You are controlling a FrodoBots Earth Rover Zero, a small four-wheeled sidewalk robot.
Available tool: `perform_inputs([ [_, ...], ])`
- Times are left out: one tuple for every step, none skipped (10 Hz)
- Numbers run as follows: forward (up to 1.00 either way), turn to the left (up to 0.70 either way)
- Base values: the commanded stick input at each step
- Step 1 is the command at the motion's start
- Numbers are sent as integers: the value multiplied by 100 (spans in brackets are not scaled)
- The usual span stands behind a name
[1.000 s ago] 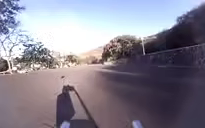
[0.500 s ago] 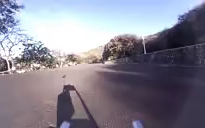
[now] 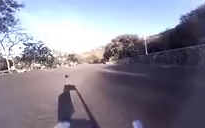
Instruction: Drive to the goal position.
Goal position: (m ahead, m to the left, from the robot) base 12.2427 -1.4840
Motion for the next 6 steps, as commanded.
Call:
perform_inputs([
  [50,0],
  [50,0],
  [50,0],
  [50,0],
  [50,0],
  [50,0],
])
